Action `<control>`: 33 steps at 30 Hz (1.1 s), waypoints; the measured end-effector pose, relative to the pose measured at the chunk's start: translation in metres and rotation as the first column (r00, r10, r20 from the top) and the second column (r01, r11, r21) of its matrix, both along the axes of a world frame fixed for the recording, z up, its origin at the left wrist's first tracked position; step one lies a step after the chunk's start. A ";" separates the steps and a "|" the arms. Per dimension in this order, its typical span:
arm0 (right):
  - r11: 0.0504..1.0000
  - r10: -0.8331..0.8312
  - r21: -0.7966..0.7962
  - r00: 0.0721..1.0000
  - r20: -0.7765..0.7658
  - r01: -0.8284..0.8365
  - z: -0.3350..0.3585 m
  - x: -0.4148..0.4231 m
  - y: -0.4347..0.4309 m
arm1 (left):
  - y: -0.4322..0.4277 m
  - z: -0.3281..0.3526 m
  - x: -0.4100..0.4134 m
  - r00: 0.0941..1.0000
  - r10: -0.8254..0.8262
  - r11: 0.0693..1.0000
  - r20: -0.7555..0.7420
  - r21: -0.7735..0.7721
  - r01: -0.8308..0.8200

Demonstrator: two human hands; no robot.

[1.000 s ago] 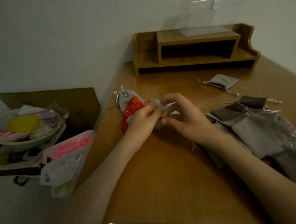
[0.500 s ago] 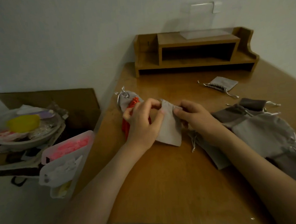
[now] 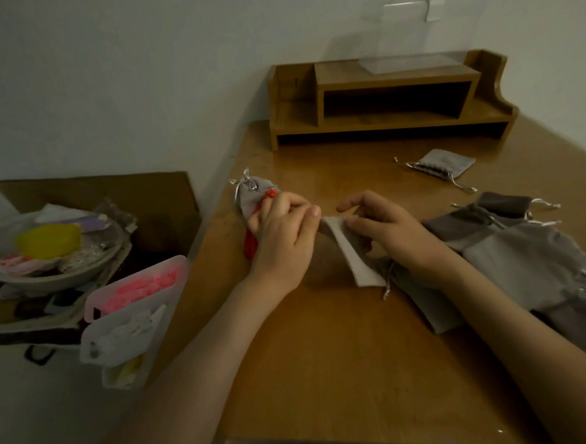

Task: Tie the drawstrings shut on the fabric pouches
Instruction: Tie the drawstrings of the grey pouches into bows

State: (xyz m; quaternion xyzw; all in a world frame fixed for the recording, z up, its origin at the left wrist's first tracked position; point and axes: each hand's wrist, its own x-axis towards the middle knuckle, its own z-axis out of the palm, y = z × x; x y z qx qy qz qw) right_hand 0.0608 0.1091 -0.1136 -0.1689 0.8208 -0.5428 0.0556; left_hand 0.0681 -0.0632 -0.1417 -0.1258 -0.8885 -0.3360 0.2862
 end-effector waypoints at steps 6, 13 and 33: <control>0.999 -0.025 0.026 1.000 0.017 0.025 0.000 -0.002 0.002 | -0.001 0.007 0.002 0.992 0.042 0.995 -0.119 0.092 -0.031; 0.934 -0.258 0.214 0.954 -0.155 0.287 -0.003 -0.010 0.012 | -0.008 0.013 0.007 0.994 0.095 0.969 0.052 0.225 -0.104; 0.952 -0.228 -0.275 0.916 -0.331 0.138 0.006 0.006 0.000 | -0.001 0.004 0.009 0.994 -0.055 0.998 -0.095 -0.022 0.053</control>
